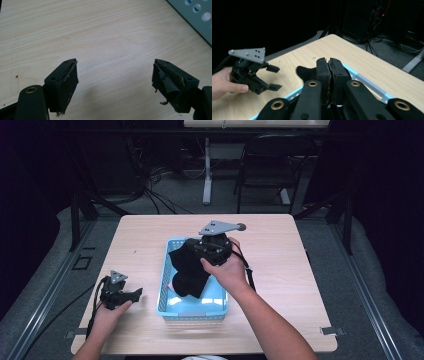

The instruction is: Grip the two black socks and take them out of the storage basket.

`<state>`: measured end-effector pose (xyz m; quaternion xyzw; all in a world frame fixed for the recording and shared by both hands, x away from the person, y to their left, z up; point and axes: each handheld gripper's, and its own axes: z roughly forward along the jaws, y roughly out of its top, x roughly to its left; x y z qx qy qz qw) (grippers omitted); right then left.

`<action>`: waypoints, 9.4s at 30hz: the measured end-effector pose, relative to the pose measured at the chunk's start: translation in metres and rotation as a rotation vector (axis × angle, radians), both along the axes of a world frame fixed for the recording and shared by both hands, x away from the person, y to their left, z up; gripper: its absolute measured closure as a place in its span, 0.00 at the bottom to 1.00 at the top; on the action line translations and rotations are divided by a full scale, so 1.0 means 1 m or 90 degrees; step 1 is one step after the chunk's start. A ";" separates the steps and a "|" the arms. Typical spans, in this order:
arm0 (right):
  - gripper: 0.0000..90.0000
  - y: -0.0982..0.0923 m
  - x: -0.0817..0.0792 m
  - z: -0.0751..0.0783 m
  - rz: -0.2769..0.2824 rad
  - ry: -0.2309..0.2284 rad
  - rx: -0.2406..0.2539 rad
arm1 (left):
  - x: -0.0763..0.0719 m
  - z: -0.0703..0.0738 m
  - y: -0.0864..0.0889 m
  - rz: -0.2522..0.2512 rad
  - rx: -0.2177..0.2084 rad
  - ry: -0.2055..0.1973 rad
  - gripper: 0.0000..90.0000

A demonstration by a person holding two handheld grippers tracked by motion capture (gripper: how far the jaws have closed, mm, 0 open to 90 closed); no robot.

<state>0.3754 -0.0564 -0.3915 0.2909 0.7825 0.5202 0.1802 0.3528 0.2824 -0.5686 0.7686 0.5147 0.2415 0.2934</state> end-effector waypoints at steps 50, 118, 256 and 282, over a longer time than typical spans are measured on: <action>0.96 -0.165 -0.072 -0.023 -0.223 -0.047 0.056 | -0.001 -0.001 -0.002 0.000 0.006 0.003 0.23; 0.68 -0.123 0.009 -0.071 -0.216 0.026 -0.016 | -0.001 0.000 0.000 0.001 0.000 0.000 0.23; 0.97 -0.065 -0.022 0.030 -0.030 -0.033 -0.037 | 0.000 0.000 0.000 0.000 0.001 -0.001 0.23; 0.97 -0.146 -0.062 0.001 -0.142 -0.041 -0.032 | -0.001 -0.001 -0.001 0.000 0.004 0.001 0.23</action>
